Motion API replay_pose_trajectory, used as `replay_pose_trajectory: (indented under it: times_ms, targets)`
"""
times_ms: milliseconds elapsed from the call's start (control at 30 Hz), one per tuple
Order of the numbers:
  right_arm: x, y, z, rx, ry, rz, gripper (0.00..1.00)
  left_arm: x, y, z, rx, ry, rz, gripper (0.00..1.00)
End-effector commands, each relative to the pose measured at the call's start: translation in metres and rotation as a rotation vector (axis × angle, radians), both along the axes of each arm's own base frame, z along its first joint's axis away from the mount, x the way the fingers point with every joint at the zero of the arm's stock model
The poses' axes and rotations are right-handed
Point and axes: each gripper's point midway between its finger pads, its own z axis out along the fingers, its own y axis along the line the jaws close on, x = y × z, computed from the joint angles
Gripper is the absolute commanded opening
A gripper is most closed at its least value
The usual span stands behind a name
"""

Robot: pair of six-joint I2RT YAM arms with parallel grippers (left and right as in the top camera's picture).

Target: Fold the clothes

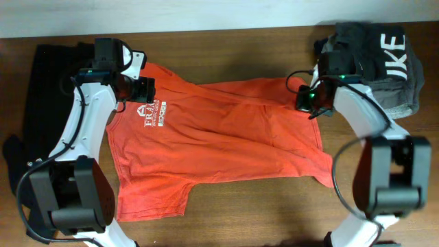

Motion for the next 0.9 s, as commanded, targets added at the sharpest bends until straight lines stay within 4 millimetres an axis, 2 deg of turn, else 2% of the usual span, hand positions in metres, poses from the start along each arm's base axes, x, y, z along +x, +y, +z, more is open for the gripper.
replay_pose_trajectory:
  times_ms: [0, 100, 167, 267, 533, 667, 867]
  targets:
    - [-0.008, 0.001, 0.041, -0.007, -0.063, -0.006, 0.04, 0.002, 0.002, 0.002, 0.008, -0.006, -0.01, 0.75]
    - [-0.016, 0.001, 0.053, -0.007, -0.065, -0.006, 0.04, 0.0, 0.002, 0.001, 0.008, 0.0, -0.01, 0.75]
    - [-0.01, -0.001, 0.058, -0.015, -0.096, -0.008, 0.04, 0.0, 0.002, 0.001, 0.008, 0.0, -0.01, 0.75]
    - [0.014, -0.001, 0.065, -0.022, -0.197, 0.006, 0.04, 0.001, 0.002, 0.001, 0.008, -0.003, -0.01, 0.75]
    - [0.097, -0.005, 0.085, -0.028, -0.521, -0.032, 0.04, 0.002, 0.002, 0.002, 0.008, -0.009, -0.01, 0.75]
    - [0.128, -0.008, 0.075, -0.03, -0.613, -0.062, 0.04, 0.003, 0.002, 0.002, 0.008, -0.011, -0.01, 0.75]
    - [0.169, -0.006, 0.03, -0.029, -0.724, -0.062, 0.04, 0.003, 0.002, 0.002, 0.008, -0.01, -0.01, 0.74]
